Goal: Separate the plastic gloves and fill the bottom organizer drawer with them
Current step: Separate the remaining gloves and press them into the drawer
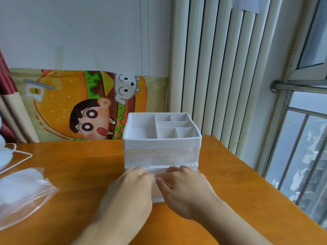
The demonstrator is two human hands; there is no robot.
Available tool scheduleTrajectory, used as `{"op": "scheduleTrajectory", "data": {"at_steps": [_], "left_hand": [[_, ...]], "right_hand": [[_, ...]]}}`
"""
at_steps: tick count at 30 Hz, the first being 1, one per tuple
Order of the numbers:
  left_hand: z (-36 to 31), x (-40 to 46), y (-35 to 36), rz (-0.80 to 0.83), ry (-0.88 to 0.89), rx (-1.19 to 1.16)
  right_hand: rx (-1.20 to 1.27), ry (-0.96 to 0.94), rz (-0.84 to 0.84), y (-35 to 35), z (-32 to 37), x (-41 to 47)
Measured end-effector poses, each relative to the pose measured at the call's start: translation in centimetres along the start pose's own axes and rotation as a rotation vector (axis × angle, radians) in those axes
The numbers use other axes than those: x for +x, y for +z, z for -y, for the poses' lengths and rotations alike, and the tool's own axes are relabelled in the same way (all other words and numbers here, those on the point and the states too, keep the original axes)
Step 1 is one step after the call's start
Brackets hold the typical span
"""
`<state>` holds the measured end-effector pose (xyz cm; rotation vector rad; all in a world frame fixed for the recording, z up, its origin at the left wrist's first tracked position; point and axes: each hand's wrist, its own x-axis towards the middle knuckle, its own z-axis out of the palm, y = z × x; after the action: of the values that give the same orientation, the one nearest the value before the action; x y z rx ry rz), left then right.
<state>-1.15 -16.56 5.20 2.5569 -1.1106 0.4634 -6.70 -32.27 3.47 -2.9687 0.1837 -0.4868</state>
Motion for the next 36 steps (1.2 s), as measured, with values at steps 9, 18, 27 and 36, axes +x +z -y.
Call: {"op": "scheduleTrajectory", "data": {"at_steps": [9, 18, 27, 36], "left_hand": [[-0.3, -1.0, 1.0, 0.106, 0.091, 0.107], [-0.1, -0.4, 1.4, 0.117, 0.133, 0.107], [0.6, 0.8, 1.4, 0.089, 0.142, 0.172], [1.6, 0.3, 1.2, 0.009, 0.109, 0.128]], "right_hand": [[0.005, -0.083, -0.119, 0.2, -2.3, -1.3], [-0.144, -0.134, -0.086, -0.4, -2.9, -2.3], [-0.126, -0.1, -0.089, 0.0, -3.4, -1.1], [-0.185, -0.05, -0.129, 0.7, -3.3, -1.2]]}}
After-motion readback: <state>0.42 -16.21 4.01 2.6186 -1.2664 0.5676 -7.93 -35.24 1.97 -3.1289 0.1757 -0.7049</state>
